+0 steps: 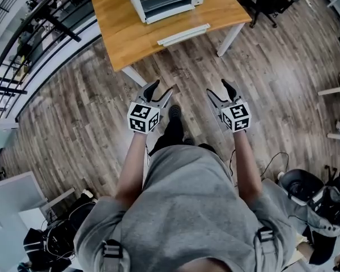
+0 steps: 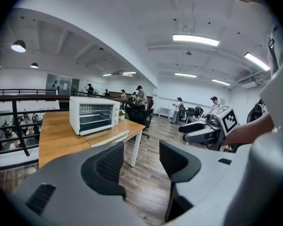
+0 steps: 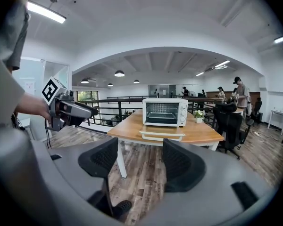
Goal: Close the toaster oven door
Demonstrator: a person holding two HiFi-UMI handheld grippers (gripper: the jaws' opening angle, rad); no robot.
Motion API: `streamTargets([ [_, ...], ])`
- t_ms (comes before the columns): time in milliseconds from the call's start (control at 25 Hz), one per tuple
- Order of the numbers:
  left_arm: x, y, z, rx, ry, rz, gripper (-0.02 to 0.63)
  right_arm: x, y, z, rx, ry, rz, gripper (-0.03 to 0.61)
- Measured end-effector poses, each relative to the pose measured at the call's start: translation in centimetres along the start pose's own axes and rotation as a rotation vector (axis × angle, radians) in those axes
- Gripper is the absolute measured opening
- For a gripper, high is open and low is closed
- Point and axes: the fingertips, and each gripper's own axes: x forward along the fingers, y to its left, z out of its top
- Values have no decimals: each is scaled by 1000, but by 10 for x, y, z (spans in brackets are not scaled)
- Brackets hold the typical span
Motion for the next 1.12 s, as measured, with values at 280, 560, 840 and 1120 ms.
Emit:
streamTargets([
  [280,27,46,14,-29,-8,12,245,48,-15,18,-14,19,12,305],
  [560,58,82,22,-46,16,-6,245,88,-38,33,12,37,-1,301],
  [840,83,115,26,-56,42,-26,245,126,-55,37,30,62,-15,301],
  [1120,109,142,29,-47,71,-51,245,159,-76,47,34,79,-34,301],
])
